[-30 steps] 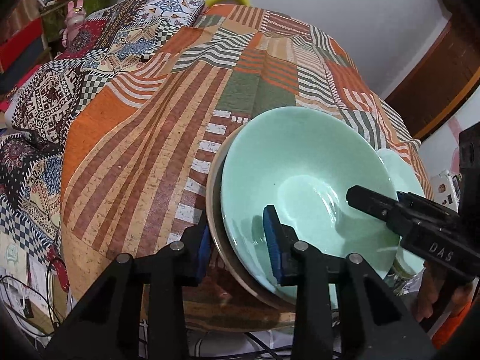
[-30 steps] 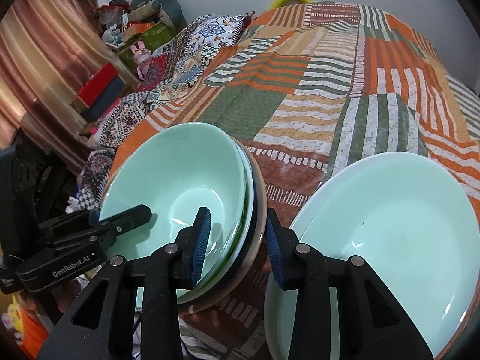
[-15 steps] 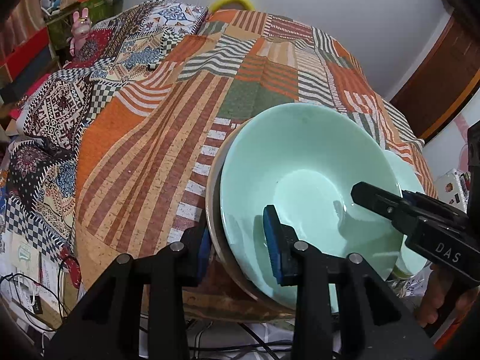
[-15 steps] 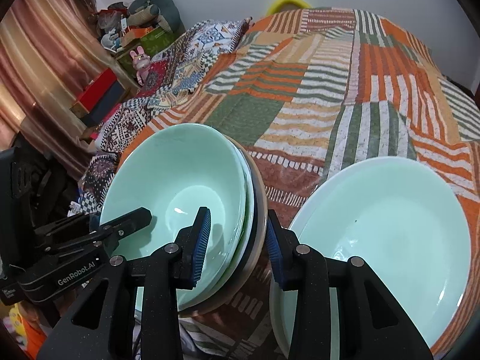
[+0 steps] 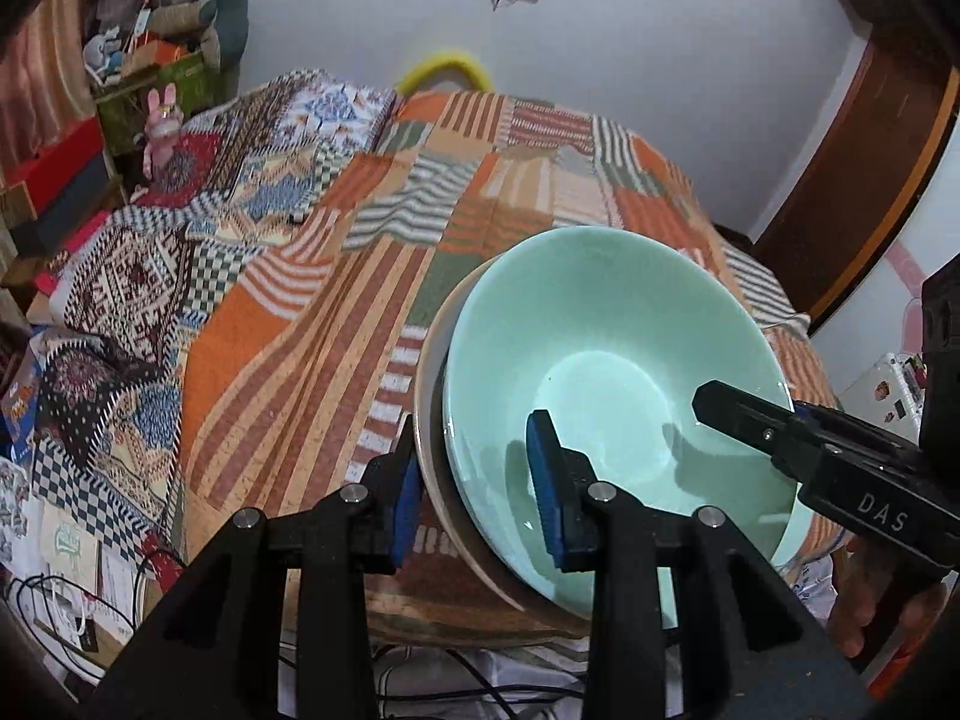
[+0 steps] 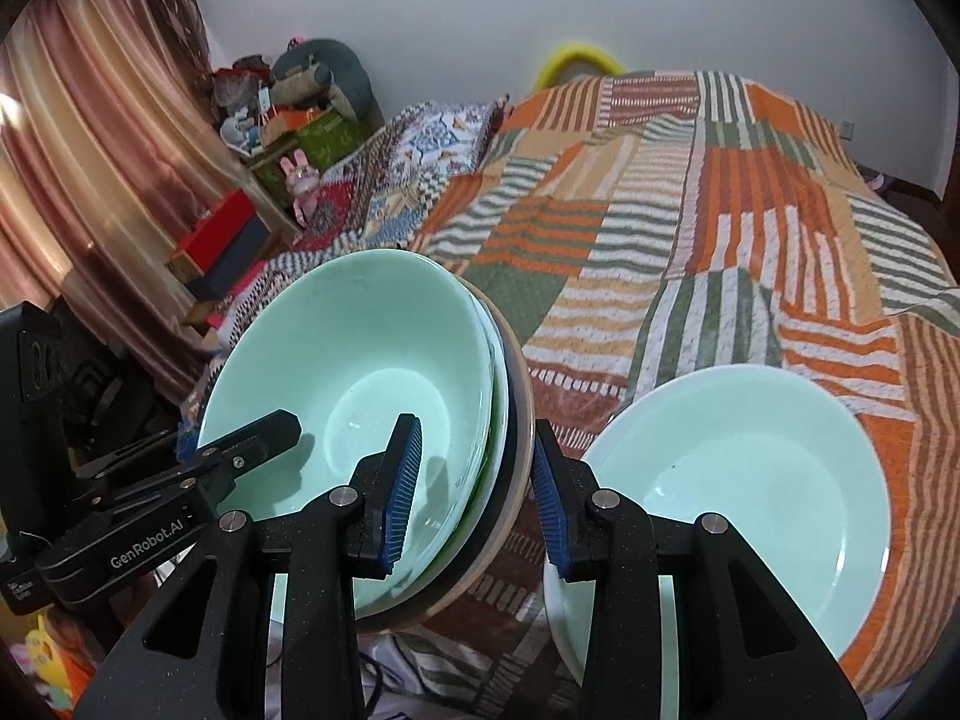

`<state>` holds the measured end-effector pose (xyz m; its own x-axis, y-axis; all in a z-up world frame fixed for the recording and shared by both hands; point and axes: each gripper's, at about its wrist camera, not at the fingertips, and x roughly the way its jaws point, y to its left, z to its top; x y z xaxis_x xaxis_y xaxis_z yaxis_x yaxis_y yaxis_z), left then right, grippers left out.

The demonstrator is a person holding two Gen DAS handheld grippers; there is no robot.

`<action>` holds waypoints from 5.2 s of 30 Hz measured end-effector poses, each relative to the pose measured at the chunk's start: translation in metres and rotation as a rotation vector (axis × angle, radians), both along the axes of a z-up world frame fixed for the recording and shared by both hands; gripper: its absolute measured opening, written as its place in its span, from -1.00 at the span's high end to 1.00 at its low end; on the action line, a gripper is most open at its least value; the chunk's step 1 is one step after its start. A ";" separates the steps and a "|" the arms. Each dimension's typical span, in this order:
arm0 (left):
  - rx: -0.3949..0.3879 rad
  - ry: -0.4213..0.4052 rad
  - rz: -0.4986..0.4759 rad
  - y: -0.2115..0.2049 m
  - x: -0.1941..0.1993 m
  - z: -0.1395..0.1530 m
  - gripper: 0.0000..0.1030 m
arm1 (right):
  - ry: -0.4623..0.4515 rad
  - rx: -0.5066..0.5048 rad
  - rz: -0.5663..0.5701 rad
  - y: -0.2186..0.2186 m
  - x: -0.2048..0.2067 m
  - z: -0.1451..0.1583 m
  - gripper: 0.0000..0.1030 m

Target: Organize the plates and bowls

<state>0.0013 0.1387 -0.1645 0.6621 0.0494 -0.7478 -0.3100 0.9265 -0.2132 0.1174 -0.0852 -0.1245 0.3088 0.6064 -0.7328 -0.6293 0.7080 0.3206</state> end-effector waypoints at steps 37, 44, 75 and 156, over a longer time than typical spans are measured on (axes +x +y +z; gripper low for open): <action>0.072 -0.062 -0.249 -0.119 0.032 0.045 0.36 | -0.107 0.111 -0.259 -0.127 -0.001 0.039 0.36; 0.070 -0.034 -0.281 -0.134 0.043 0.035 0.36 | -0.082 0.103 -0.291 -0.144 0.001 0.031 0.36; 0.037 0.135 -0.319 -0.146 0.087 -0.027 0.36 | 0.063 0.023 -0.327 -0.156 0.023 -0.015 0.35; 0.218 -0.547 -0.279 -0.170 -0.057 0.134 -0.97 | -0.546 0.215 -0.317 -0.185 -0.073 0.119 -0.97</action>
<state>-0.0554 -0.0316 -0.0302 0.9543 -0.0669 -0.2914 0.0484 0.9964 -0.0701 0.0443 -0.2704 -0.0054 0.7890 0.5400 -0.2932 -0.5130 0.8415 0.1694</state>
